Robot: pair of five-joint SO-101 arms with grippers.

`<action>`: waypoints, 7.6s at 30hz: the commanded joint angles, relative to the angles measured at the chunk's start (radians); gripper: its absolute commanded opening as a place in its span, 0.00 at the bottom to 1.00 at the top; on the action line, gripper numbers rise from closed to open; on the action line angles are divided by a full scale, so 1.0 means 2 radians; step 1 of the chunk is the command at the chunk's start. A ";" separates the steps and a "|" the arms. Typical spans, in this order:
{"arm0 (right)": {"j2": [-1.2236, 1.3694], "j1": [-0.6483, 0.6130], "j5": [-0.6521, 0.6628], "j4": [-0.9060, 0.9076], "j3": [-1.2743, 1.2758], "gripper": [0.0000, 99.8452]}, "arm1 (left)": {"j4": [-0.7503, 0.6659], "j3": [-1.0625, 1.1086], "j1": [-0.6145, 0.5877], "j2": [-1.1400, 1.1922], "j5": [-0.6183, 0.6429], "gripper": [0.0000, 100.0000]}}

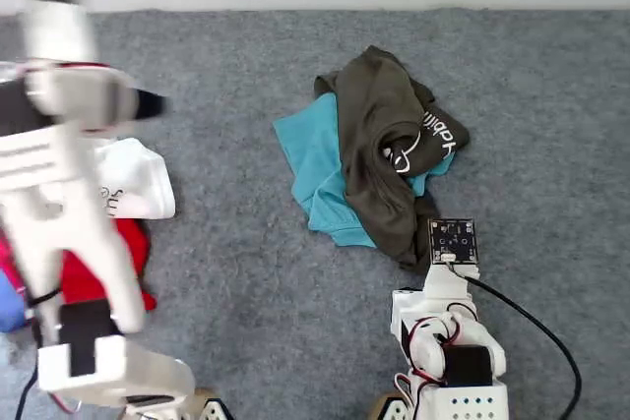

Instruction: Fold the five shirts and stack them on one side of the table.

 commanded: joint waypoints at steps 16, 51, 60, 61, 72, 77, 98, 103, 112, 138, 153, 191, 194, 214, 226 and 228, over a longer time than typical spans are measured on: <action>-0.002 0.000 0.004 0.003 0.007 0.01 | -0.189 0.089 0.331 0.125 0.094 0.34; -0.002 0.000 0.004 0.003 0.007 0.01 | -0.177 0.082 0.133 -0.074 0.081 0.01; -0.002 0.000 0.004 0.003 0.007 0.01 | -0.178 0.082 -0.068 -0.203 0.077 0.01; -0.002 0.000 0.004 0.003 0.007 0.01 | -0.179 0.082 -0.095 -0.207 0.077 0.01; -0.002 0.000 0.004 0.003 0.007 0.01 | -0.284 0.082 -0.359 -0.220 0.080 0.01; -0.002 0.000 0.004 0.003 0.007 0.01 | -0.290 0.109 -0.385 -0.215 0.074 0.01; -0.002 0.000 0.004 0.003 0.007 0.01 | -0.153 0.155 -0.335 -0.221 -0.103 0.27; -0.002 0.000 0.004 0.003 0.007 0.01 | -0.070 0.165 -0.260 -0.216 -0.103 0.27; -0.002 0.000 0.004 0.003 0.007 0.01 | -0.106 0.341 -0.168 -0.157 -0.105 0.27; -0.002 0.000 0.004 0.003 0.007 0.01 | -0.223 0.356 -0.179 0.061 -0.150 0.27; -0.002 0.000 0.004 0.003 0.007 0.01 | 0.006 0.057 -0.248 0.186 -0.148 0.27; -0.002 0.000 0.004 0.003 0.007 0.01 | -0.217 0.196 0.368 0.205 0.035 0.27; -0.002 0.000 0.004 0.003 0.007 0.01 | -0.216 0.178 0.367 0.255 0.031 0.25; -0.002 0.000 0.004 0.003 0.007 0.01 | -0.036 0.092 0.344 -0.028 0.035 0.01; -0.002 0.000 0.004 0.003 0.007 0.01 | -0.038 0.092 0.186 -0.198 0.032 0.01; -0.002 0.000 0.004 0.003 0.007 0.01 | -0.038 0.091 0.188 -0.222 0.032 0.01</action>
